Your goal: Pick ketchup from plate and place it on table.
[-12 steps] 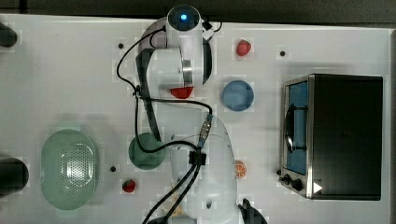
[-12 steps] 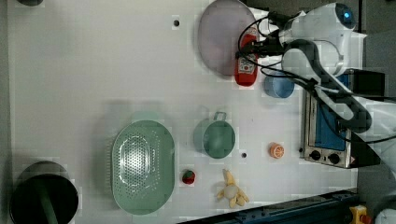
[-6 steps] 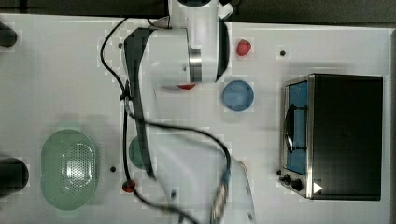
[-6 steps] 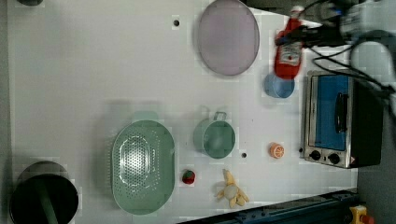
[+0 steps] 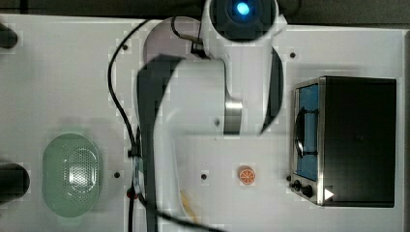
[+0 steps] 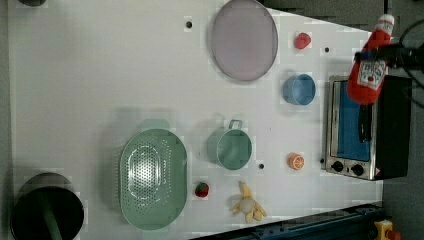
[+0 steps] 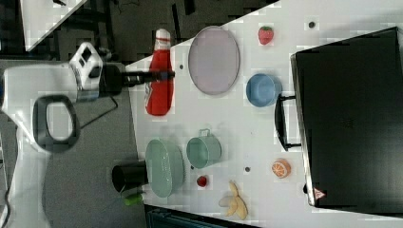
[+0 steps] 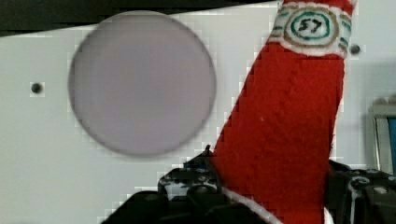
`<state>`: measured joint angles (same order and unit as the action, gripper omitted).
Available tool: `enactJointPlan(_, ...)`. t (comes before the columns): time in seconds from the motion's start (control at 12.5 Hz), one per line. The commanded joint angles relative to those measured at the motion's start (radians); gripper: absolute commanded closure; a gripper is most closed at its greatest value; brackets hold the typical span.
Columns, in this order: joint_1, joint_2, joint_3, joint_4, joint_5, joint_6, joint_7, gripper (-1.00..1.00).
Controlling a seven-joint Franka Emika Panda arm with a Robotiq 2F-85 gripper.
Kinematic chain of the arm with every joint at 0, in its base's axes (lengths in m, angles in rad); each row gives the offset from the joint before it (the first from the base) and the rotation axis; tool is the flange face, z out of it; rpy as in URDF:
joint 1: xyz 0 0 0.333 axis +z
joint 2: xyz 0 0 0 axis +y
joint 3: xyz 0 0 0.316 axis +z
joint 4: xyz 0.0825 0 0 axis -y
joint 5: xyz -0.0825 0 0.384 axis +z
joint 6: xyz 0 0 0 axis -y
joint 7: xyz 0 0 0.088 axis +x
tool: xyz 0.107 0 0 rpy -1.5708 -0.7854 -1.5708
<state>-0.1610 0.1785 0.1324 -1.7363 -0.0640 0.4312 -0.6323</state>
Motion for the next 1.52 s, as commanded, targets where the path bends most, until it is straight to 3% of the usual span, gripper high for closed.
enactJointPlan(0.08,-0.026,0.008,-0.009,-0.185,0.0,-0.014,-0.005,-0.15)
enactJointPlan(0.24,-0.029,-0.019,-0.022,-0.294,0.0,0.051,0.014,-0.15)
enactJointPlan(0.64,-0.029,0.0,-0.027,-0.546,0.001,0.409,0.057,-0.15)
enactJointPlan(0.96,-0.029,0.086,-0.026,-0.612,0.005,0.558,0.122,-0.15)
enactJointPlan(1.04,-0.029,0.103,-0.027,-0.612,0.008,0.565,0.127,-0.23)
enactJointPlan(1.36,-0.029,0.098,-0.023,-0.593,0.019,0.589,0.127,-0.99)
enactJointPlan(1.52,-0.028,0.068,-0.018,-0.54,0.019,0.581,0.136,-1.0)
